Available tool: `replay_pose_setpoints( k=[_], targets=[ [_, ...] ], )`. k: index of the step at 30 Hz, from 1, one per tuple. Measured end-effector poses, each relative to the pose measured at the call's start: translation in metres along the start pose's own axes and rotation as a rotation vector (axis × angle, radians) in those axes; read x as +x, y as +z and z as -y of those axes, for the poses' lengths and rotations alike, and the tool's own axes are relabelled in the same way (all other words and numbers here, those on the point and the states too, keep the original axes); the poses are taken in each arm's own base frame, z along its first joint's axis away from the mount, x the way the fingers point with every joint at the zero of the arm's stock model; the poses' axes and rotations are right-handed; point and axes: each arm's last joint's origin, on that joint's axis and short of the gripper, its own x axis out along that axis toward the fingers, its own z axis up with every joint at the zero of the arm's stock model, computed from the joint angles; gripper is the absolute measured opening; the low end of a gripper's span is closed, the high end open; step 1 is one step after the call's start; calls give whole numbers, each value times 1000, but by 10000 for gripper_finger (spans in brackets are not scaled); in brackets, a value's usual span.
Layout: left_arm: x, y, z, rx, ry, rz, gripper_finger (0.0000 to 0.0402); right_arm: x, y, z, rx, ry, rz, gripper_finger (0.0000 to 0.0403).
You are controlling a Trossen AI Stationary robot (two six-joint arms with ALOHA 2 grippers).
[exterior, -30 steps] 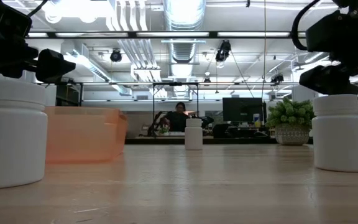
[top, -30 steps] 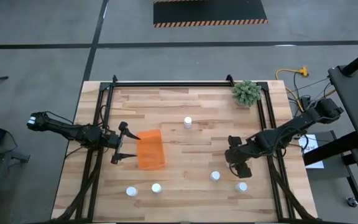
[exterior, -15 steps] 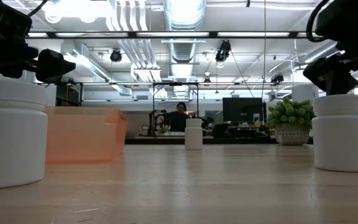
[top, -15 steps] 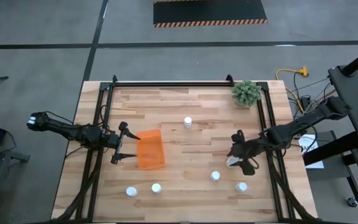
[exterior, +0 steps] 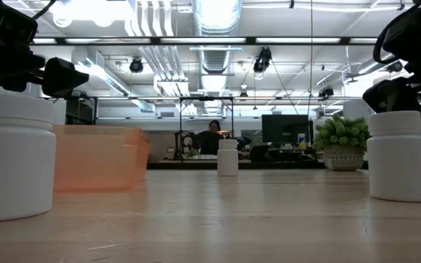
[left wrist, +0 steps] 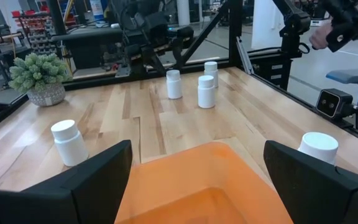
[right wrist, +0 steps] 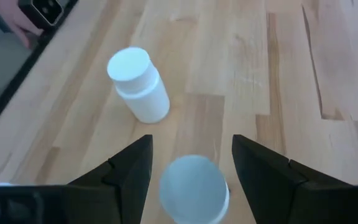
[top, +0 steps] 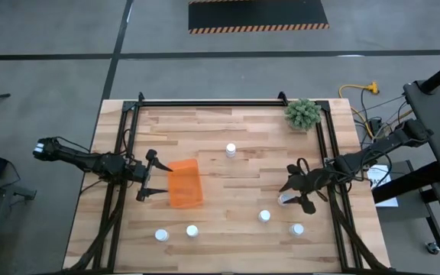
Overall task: Pick and place pill bottles into a basket
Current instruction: Put the white medicine bottle into the orange bin
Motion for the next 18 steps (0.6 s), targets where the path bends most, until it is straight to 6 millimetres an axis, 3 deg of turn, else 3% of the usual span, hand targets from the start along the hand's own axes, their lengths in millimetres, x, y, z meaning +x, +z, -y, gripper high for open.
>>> replay_pose_setpoints(
  k=[9,18],
  targets=[
    [0,0,0,0,0,0,345,3,-15,5,-30,-11,-24,210],
    [0,0,0,0,0,0,345,3,-12,3,-57,9,26,210]
  ],
)
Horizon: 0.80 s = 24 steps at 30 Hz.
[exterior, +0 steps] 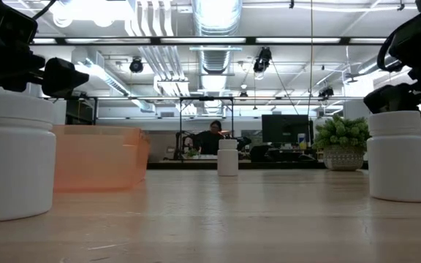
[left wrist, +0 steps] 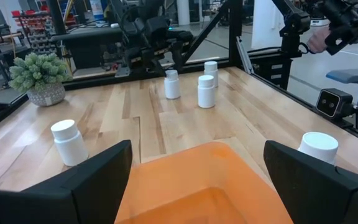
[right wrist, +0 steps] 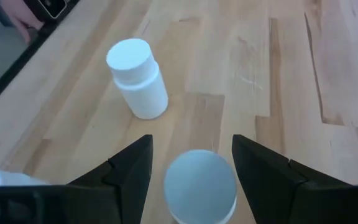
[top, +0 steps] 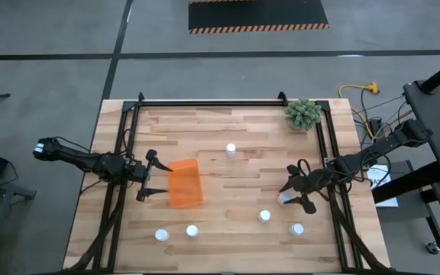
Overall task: Pick and place pill bottles into a basket
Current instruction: Put the white medicine bottle into the orange bin
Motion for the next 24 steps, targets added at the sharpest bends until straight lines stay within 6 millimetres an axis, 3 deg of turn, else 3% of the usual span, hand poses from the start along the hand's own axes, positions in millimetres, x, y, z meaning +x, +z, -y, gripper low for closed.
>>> replay_pose_setpoints(
  k=[19,24],
  targets=[
    [0,0,0,0,0,0,345,3,-10,3,22,-19,-47,210],
    [0,0,0,0,0,0,345,3,-10,3,33,-23,-49,188]
  ],
)
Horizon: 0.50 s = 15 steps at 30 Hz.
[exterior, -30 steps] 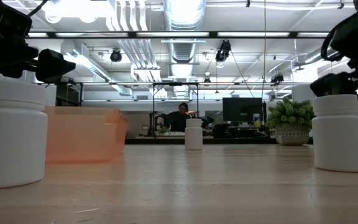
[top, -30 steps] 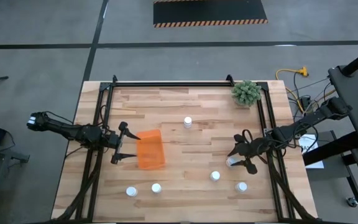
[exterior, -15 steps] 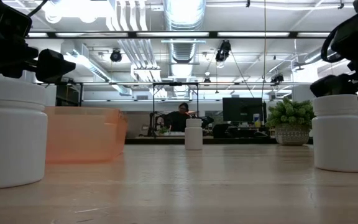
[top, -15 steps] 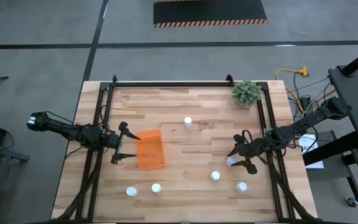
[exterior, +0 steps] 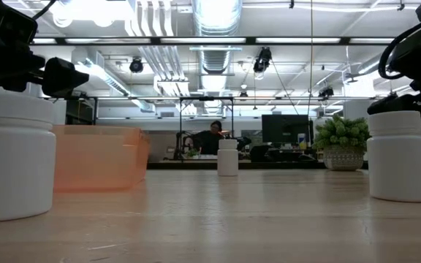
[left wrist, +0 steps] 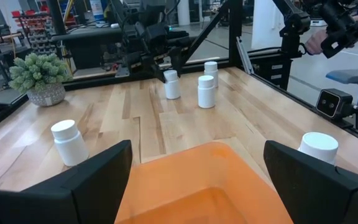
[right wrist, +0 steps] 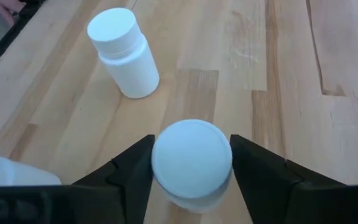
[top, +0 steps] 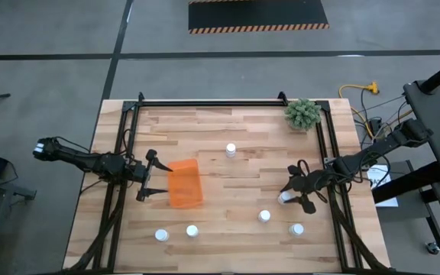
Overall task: Pick and place pill bottles into a basket
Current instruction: Put the white medicine bottle into the orange bin
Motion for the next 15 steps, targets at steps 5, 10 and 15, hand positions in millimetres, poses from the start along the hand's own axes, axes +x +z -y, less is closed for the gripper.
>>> replay_pose_setpoints(
  k=[5,10,15],
  targets=[
    [0,0,0,0,0,0,345,0,0,0,3,1,4,148],
    [0,0,0,0,0,0,345,0,1,0,11,1,5,147],
    [0,0,0,0,0,0,345,-1,7,-1,42,-18,26,147]
  ],
)
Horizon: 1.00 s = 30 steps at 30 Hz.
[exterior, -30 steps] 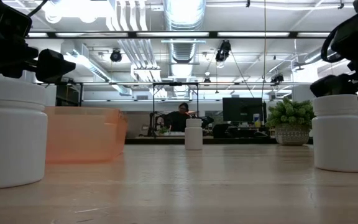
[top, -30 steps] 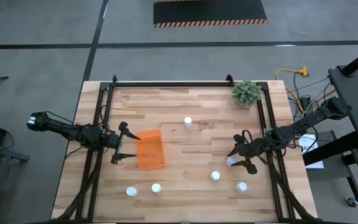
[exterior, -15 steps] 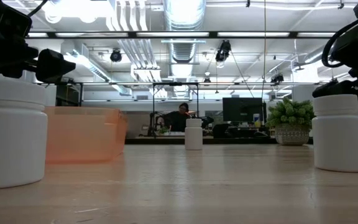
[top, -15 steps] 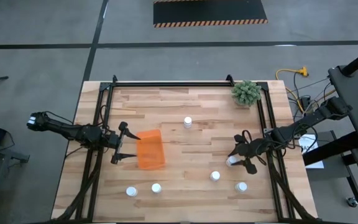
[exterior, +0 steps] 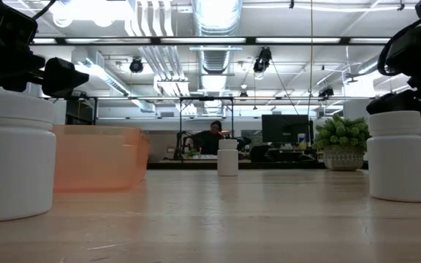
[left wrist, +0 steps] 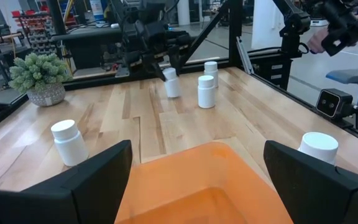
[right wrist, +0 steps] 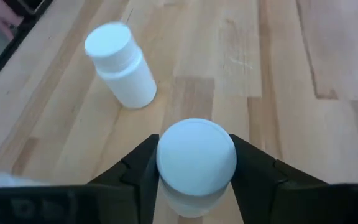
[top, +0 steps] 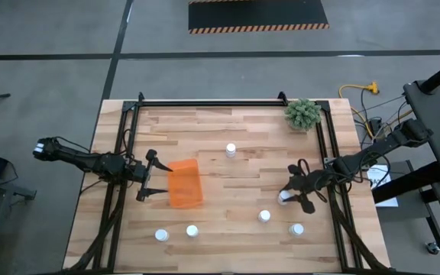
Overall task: Pick and place pill bottles into a basket
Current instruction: Put the white medicine bottle into the orange bin
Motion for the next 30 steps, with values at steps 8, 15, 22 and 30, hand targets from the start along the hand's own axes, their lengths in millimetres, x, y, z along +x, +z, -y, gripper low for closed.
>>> replay_pose_setpoints(
  k=[8,15,22,30],
  targets=[
    [0,0,0,0,0,0,345,-4,20,-4,9,-57,72,147],
    [0,0,0,0,0,0,345,-1,46,-12,2,-119,79,147],
    [0,0,0,0,0,2,345,15,74,-20,-46,-218,63,147],
    [0,0,0,0,0,0,345,35,105,-23,-85,-288,110,147]
  ],
)
